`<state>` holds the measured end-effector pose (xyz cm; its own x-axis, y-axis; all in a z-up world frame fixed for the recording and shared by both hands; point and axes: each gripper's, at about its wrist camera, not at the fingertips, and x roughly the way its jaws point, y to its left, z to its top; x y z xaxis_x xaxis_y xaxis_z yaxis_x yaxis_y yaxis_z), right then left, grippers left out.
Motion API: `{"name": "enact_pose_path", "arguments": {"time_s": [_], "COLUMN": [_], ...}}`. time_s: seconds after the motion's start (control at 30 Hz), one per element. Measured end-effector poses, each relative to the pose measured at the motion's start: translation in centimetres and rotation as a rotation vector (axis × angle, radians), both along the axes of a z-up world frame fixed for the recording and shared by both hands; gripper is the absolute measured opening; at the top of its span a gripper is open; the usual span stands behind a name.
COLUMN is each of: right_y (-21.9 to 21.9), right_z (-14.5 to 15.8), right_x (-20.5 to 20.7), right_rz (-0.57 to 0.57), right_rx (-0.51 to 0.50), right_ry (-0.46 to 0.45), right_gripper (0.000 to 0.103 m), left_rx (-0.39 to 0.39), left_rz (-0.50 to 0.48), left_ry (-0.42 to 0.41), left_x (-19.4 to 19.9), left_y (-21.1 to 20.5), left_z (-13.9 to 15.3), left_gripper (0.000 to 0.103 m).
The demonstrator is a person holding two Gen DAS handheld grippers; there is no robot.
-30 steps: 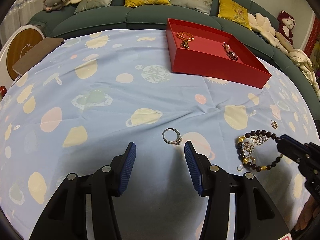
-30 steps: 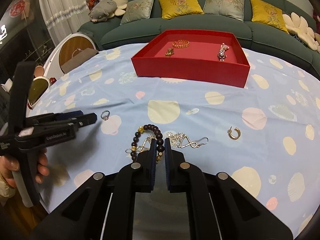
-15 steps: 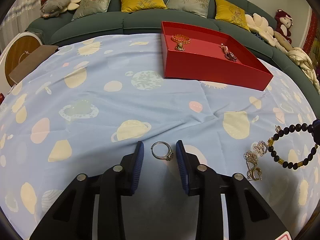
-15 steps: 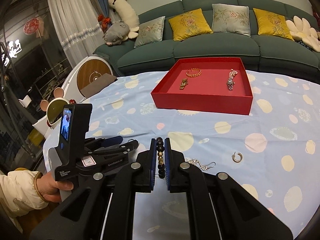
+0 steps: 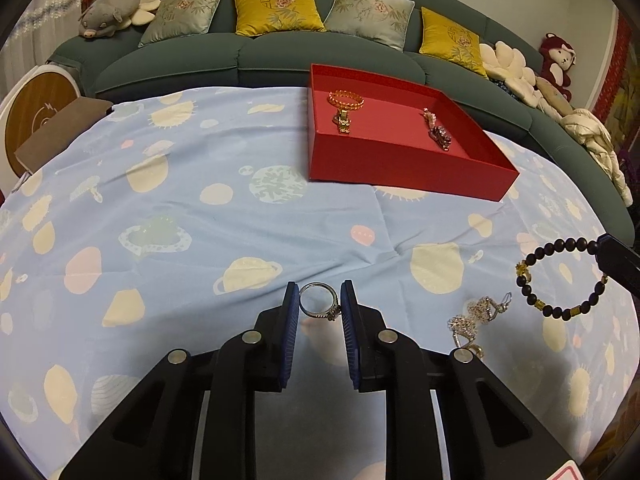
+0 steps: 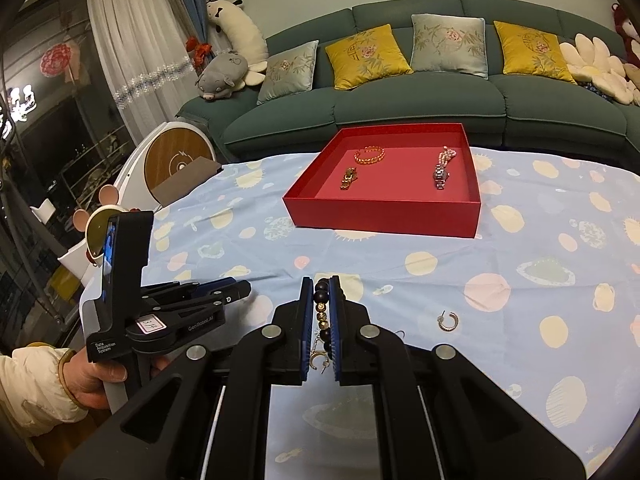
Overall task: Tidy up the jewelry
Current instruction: 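Grasp the silver ring with the left tool, then carry the ring and beaded bracelet into the red box and open both tools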
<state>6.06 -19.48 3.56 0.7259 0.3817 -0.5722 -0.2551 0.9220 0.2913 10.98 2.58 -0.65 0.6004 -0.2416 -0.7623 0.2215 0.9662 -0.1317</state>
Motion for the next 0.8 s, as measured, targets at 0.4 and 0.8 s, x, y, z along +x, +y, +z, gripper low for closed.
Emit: {"name": "enact_pose_path", "arguments": {"time_s": [0.4, 0.8], "right_y": [-1.9, -3.1], "right_z": [2.5, 6.1], "right_x": [0.2, 2.5], "right_rz": [-0.049, -0.101], "right_rx": [0.021, 0.029], "right_ry": [-0.067, -0.141], "right_gripper": [0.007, 0.007], "left_rx": [-0.069, -0.128], "left_rz": [-0.035, -0.067], "left_ry": [-0.077, -0.193], "left_x": [-1.0, 1.7], "left_y": [-1.1, -3.2], "left_z": [4.7, 11.1], "left_gripper": [0.018, 0.018]}}
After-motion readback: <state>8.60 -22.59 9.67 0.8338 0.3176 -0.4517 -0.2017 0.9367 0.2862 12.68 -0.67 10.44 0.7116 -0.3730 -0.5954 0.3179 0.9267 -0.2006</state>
